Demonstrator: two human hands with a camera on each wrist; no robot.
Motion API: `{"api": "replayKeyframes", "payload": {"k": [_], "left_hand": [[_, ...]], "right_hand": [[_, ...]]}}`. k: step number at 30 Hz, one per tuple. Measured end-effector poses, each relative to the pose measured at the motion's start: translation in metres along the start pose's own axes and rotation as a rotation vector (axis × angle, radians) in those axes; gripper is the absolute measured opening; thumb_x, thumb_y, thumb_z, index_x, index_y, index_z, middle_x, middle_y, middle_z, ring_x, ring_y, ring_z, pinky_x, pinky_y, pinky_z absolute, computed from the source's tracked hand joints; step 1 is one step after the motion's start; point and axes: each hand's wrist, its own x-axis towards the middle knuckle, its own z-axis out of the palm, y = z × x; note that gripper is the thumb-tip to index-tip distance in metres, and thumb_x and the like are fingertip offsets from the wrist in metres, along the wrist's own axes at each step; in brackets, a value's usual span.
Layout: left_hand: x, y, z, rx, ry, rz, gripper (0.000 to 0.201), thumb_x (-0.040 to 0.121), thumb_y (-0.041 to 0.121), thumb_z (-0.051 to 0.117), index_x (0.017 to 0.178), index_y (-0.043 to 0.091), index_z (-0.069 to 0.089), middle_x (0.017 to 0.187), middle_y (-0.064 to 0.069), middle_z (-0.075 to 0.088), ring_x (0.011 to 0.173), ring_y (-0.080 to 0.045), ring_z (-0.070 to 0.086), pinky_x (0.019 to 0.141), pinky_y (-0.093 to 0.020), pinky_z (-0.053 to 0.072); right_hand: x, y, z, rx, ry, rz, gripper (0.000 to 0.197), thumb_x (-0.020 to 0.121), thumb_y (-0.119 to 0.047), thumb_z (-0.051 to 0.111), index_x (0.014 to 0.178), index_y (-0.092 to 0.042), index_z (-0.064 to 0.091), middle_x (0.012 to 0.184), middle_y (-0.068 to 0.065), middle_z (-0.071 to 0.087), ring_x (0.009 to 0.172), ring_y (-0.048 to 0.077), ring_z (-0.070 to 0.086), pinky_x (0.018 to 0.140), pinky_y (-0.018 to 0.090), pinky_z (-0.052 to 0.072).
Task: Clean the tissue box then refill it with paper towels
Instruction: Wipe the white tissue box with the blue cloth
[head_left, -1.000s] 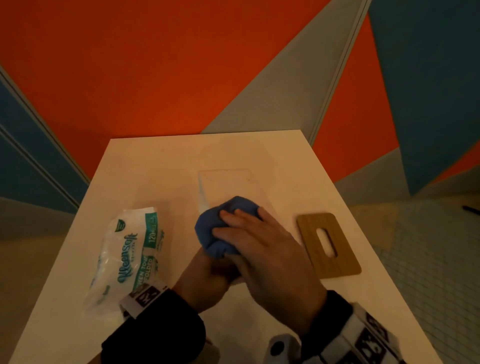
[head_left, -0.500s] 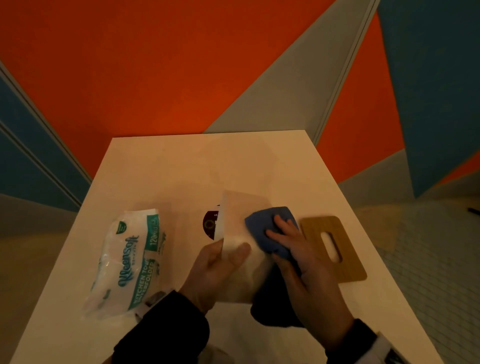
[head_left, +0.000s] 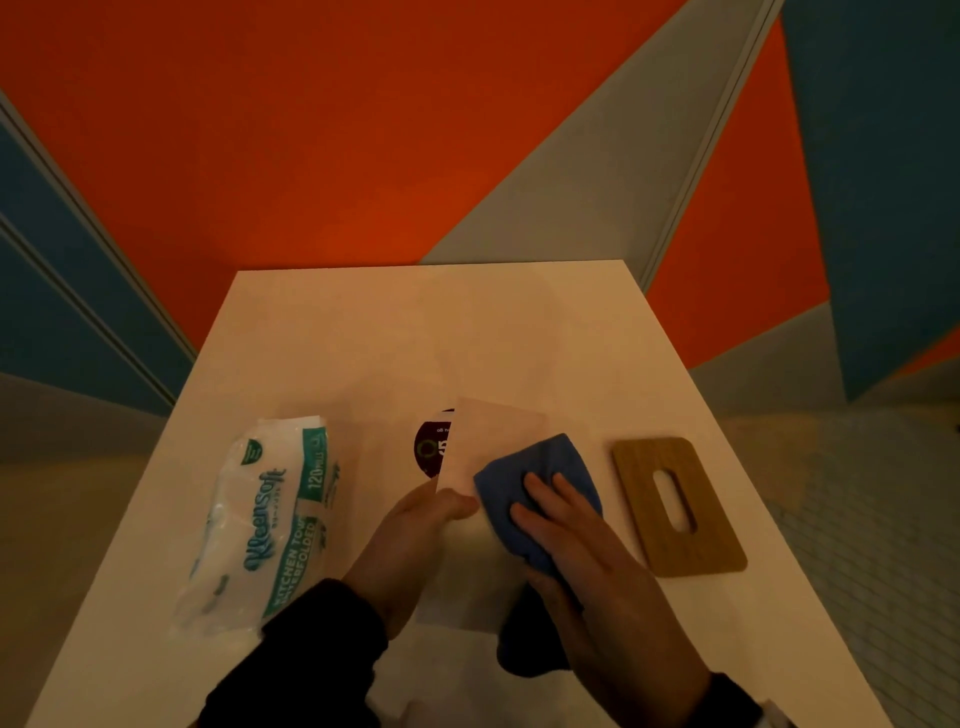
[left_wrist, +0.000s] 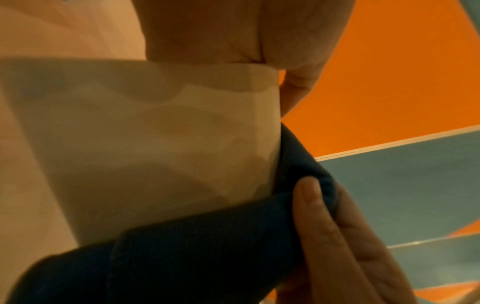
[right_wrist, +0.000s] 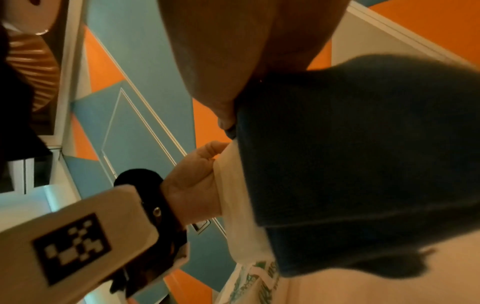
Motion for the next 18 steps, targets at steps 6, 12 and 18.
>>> {"api": "replayKeyframes", "payload": {"k": [6, 12, 18], "left_hand": [[-0.007, 0.004, -0.004, 0.147, -0.153, 0.094, 0.029, 0.064, 0.011, 0.053, 0.084, 0.028, 0.065, 0.071, 0.018, 0.075, 0.070, 0.002, 0.066, 0.060, -0.011, 0.052], [-0.013, -0.001, -0.002, 0.186, -0.205, 0.107, 0.034, 0.061, 0.025, 0.056, 0.091, 0.041, 0.063, 0.090, 0.013, 0.074, 0.095, -0.012, 0.064, 0.077, -0.026, 0.050], [-0.011, -0.001, -0.007, 0.133, -0.223, 0.168, 0.044, 0.050, 0.028, 0.060, 0.094, 0.028, 0.063, 0.083, 0.014, 0.076, 0.082, -0.002, 0.067, 0.066, -0.014, 0.053]], "right_hand": [[0.013, 0.007, -0.009, 0.258, -0.001, 0.137, 0.034, 0.087, -0.041, 0.044, 0.118, -0.053, 0.038, 0.134, -0.045, 0.015, 0.127, -0.025, 0.009, 0.097, -0.010, 0.008], [0.063, 0.024, -0.035, 0.276, -0.028, 0.336, 0.038, 0.096, -0.012, 0.044, 0.133, -0.017, 0.041, 0.151, -0.004, 0.026, 0.140, 0.014, 0.021, 0.107, 0.019, 0.019], [0.026, -0.007, -0.012, 0.128, -0.073, 0.061, 0.041, 0.091, -0.022, 0.046, 0.132, -0.024, 0.043, 0.141, -0.015, 0.017, 0.133, -0.002, 0.008, 0.105, 0.009, 0.002]]}}
